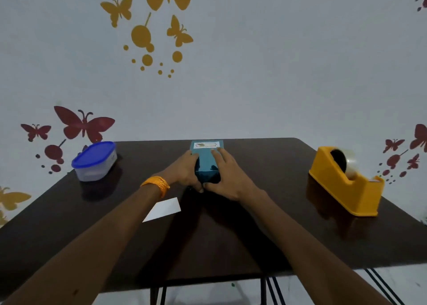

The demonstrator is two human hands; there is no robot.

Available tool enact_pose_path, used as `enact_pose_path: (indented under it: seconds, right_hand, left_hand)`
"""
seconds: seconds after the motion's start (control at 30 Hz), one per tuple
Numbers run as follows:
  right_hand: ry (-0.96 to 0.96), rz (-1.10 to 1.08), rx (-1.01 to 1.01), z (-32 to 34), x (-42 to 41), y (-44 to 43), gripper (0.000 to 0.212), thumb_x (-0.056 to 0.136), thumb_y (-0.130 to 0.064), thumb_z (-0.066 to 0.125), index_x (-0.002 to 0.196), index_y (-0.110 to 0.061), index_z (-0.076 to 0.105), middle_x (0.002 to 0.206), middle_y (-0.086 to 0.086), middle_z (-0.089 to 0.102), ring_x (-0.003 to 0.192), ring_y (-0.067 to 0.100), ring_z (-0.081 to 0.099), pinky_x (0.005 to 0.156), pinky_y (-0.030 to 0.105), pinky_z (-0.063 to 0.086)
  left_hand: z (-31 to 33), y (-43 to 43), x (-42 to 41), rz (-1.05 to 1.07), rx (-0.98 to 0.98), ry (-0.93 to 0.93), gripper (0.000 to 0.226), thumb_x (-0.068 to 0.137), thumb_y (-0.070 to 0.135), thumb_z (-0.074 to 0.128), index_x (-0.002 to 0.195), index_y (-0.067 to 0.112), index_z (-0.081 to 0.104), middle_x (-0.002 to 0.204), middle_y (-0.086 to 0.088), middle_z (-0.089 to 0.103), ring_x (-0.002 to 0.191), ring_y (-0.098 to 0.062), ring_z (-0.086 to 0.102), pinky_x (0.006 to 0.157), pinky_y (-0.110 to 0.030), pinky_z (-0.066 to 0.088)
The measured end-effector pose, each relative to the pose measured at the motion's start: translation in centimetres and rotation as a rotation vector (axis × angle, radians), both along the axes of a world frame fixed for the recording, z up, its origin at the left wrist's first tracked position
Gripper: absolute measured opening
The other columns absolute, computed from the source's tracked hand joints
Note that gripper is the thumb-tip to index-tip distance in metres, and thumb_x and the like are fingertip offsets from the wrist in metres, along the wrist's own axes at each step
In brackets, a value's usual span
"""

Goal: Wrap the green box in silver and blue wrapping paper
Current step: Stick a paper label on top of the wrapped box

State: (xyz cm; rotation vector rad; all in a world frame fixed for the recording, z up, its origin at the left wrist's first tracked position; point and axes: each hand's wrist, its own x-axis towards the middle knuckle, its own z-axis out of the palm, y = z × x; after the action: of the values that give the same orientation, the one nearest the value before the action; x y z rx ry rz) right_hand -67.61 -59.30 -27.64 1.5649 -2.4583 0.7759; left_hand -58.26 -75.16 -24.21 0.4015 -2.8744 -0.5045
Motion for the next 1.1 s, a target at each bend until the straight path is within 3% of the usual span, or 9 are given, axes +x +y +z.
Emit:
enact_pose_path:
  seconds: [0.2,0.4,0.53,0.7,0.9,1.0,1.1]
  right_hand:
    - [0.035,-0.035,0.003,-0.3,-5.7,-4.4,0.097,0.085,-0.047,0.070,0.157,-0.005,0.020,0.164,0.011,0.014,0.153,0.025,0.006,0.123,0.044,0.023]
    - [-0.019,-0.044,0.103,0.8,-9.3,-7.3,0.094,0.089,-0.046,0.068,0.157,-0.004,0.018,0.166,0.012,0.012,0.155,0.026,-0.004,0.125,0.042,0.014]
    - [-0.070,-0.044,0.165,1.7,-11.1,-8.8,0.094,0.090,-0.048,0.066,0.158,-0.006,0.016,0.167,0.010,0.008,0.155,0.023,-0.007,0.124,0.044,0.017]
    - [-0.104,-0.029,0.225,2.7,-12.6,-9.8,0.092,0.092,-0.050,0.062,0.159,-0.009,0.014,0.168,0.007,0.005,0.154,0.019,-0.011,0.122,0.040,0.018]
    - [-0.123,-0.033,0.275,2.9,-12.7,-9.7,0.094,0.091,-0.049,0.064,0.160,-0.010,0.013,0.168,0.006,0.003,0.154,0.019,-0.012,0.119,0.043,0.029]
    - [-0.073,-0.027,0.345,3.7,-12.7,-9.6,0.096,0.090,-0.052,0.063,0.160,-0.010,0.011,0.168,0.010,0.005,0.155,0.024,-0.008,0.124,0.052,0.019]
    - [0.010,-0.046,0.333,4.6,-11.4,-9.0,0.100,0.088,-0.056,0.060,0.160,-0.012,0.008,0.167,0.013,0.006,0.155,0.032,-0.003,0.124,0.056,0.005]
  left_hand:
    - [-0.3,-4.3,-6.1,0.031,0.039,0.015,0.101,0.048,0.026,0.097,0.135,0.008,0.048,0.128,-0.006,0.046,0.117,-0.023,0.049,0.096,-0.034,0.047]
    - [-0.1,-6.2,-9.7,0.069,0.087,0.011,0.109,0.050,0.022,0.095,0.142,0.006,0.039,0.137,-0.006,0.036,0.123,-0.027,0.047,0.099,-0.043,0.049]
    - [0.3,-7.3,-10.9,0.091,0.101,-0.008,0.111,0.053,0.021,0.094,0.145,0.006,0.034,0.150,-0.009,0.025,0.129,-0.030,0.045,0.102,-0.040,0.047]
    - [0.5,-7.8,-11.7,0.138,0.155,-0.047,0.118,0.068,0.018,0.088,0.156,0.006,0.011,0.164,-0.010,-0.004,0.144,-0.030,0.028,0.114,-0.034,0.030]
    - [0.5,-7.6,-11.7,0.148,0.192,-0.082,0.115,0.073,0.014,0.084,0.157,0.010,0.005,0.164,-0.005,-0.012,0.143,-0.028,0.031,0.111,-0.033,0.035]
    - [1.1,-7.2,-11.3,0.142,0.223,-0.105,0.125,0.069,0.013,0.086,0.157,0.016,-0.003,0.163,-0.007,-0.017,0.148,-0.032,0.021,0.114,-0.041,0.035]
    - [1.9,-6.5,-9.3,0.141,0.260,-0.098,0.128,0.070,0.016,0.084,0.156,0.018,-0.010,0.163,-0.012,-0.012,0.151,-0.034,0.003,0.118,-0.051,0.026]
